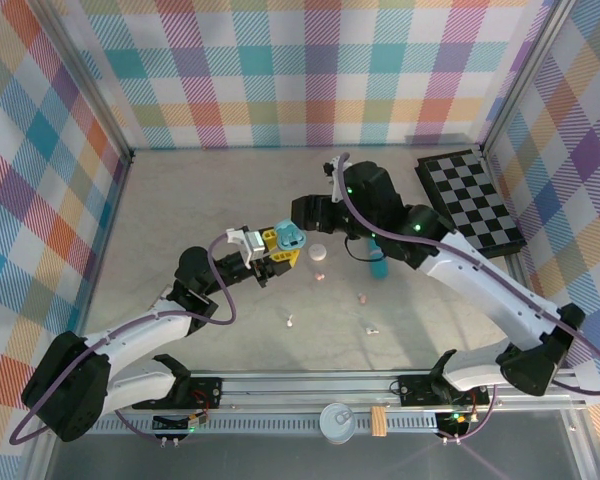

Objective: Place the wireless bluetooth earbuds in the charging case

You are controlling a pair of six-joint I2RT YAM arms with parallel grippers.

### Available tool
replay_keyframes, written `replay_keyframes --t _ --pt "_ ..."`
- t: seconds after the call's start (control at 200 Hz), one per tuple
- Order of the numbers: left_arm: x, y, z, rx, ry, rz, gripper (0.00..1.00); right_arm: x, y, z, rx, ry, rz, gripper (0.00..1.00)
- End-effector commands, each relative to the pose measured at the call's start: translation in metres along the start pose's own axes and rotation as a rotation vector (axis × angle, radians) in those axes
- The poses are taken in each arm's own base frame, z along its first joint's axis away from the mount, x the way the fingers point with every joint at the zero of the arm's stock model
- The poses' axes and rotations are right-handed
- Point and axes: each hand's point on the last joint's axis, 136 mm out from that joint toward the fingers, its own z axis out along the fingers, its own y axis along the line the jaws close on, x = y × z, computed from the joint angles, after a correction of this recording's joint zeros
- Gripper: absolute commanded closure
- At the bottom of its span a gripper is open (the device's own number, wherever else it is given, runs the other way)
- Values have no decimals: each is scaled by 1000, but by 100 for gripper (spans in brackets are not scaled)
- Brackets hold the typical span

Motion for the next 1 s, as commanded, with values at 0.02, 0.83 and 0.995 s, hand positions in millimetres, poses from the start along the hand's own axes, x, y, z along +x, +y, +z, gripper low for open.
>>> replay_keyframes --t 0.02,0.83,0.995 --pt "-25 -6 1 26 -50 68 75 5 -1 1 13 46 10 32" --pt "-55 -2 7 -4 -170 -2 75 31 21 -36 -519 116 472 27" --pt "-55 -3 13 0 -176 -10 75 35 32 -25 -632 171 545 29"
